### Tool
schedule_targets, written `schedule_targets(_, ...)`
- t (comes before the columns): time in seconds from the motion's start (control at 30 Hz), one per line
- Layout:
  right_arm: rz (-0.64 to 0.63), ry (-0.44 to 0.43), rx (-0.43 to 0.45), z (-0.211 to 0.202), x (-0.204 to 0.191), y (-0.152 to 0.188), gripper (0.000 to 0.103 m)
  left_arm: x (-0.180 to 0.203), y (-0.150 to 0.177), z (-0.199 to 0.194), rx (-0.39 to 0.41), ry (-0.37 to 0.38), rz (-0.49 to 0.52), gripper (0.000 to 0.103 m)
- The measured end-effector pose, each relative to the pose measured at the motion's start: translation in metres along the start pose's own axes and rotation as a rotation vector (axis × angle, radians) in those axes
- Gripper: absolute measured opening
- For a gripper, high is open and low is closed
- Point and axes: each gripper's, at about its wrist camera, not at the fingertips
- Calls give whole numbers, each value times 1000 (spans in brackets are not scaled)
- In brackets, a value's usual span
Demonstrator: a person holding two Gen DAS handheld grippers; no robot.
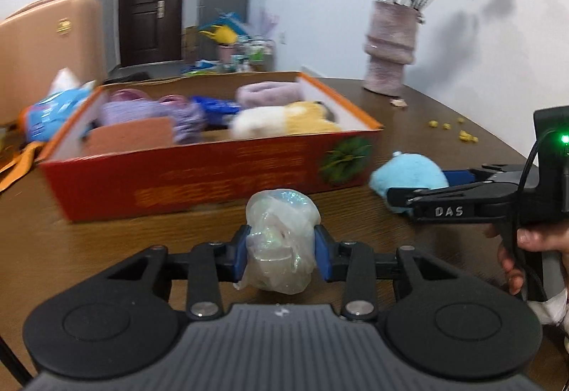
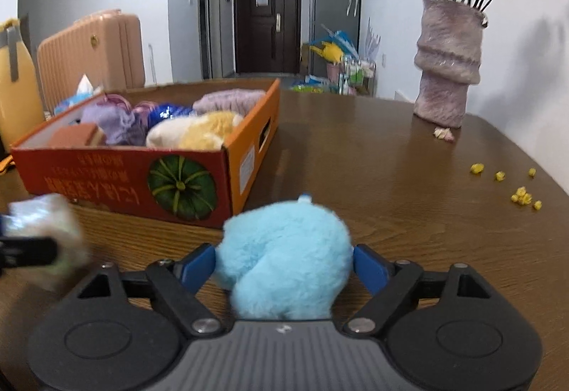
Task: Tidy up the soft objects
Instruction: 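Close the left gripper on the clear plastic bag while the right gripper closes on the light-blue plush, then carry the bag and plush into the box and open both grippers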
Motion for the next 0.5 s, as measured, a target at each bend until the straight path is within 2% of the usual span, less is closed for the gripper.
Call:
schedule_targets(0.03, 6, -4, 7, -5, -4, 0, 73, -4, 2, -9, 10, -8, -9, 38)
schedule_targets(0.07, 12, -12, 14, -10, -5, 1, 66, -8, 3, -17, 20, -13, -16, 38)
schedule_targets(0.13, 24, -30, 19, -24, -13, 4, 42, -12, 7, -36, 39, -20, -25, 38)
schedule_targets(0.5, 1, -196, 38, -127, -85, 64, 38, -23, 43, -114, 102, -12, -58, 38)
Point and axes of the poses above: each gripper's, at about its wrist camera, not at the fingertips, and z roughly the way its jaws point, x to its right, y to its underside, and after that the axes turned 13 degrees about y, right-handed
